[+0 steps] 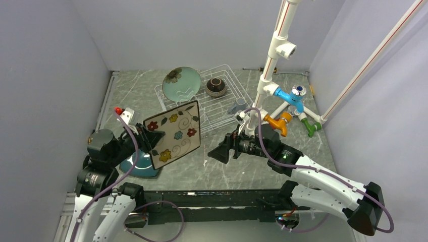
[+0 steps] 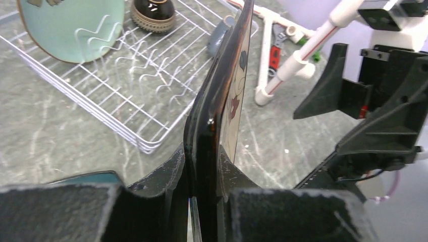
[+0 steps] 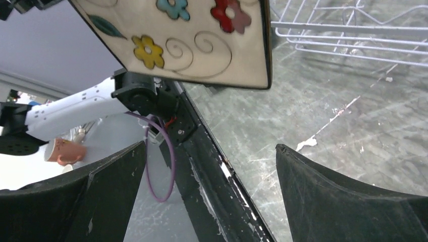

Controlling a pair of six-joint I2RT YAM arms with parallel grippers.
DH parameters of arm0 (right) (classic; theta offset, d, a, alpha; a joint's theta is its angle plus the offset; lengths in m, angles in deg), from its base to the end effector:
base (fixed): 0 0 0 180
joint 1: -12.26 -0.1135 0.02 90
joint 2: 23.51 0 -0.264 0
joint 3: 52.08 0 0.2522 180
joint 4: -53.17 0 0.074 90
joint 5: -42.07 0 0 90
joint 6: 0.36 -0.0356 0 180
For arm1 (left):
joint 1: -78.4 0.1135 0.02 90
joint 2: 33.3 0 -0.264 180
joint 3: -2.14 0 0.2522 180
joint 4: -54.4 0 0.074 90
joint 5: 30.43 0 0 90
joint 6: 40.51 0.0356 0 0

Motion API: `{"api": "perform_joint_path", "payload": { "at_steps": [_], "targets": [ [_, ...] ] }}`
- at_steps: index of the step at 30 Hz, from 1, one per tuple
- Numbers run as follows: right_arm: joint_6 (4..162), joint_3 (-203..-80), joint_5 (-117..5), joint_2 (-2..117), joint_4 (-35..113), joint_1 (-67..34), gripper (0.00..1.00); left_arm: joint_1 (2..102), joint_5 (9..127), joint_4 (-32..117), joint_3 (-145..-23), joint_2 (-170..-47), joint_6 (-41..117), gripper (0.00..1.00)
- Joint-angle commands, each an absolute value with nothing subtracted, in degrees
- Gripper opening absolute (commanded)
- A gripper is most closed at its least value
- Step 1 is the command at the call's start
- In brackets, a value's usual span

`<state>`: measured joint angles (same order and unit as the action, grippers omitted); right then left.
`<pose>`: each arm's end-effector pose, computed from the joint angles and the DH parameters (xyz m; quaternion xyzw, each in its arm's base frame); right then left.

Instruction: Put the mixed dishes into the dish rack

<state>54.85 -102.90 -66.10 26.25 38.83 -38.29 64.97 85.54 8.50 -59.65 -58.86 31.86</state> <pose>0.1227 0.1666 0.2949 -0.2032 0.7535 0.5064 0.3667 0.0837 -0.0360 0.3587 0.1175 0.7495 -0.3337 0.5596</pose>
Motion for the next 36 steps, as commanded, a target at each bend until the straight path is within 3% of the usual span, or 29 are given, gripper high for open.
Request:
{"api": "perform_joint_path", "payload": {
  "at_steps": [1,23,36],
  "targets": [
    [56.87,-103.93,-64.42,26.41,37.46,-38.43,1.00,65.13,83.59,26.74,-65.39,-59.05,37.76,0.00],
    [56.77,-103.39,-66.51,23.78,34.18,-38.55,1.00,67.21,89.71,68.61,-68.52,-85.79,55.57,0.00],
    [56.01,-107.19,-64.36,26.23,32.01,-38.66,1.00,76.20,103.39,105.00,-65.08,-105.94,36.67,0.00]
  ]
}}
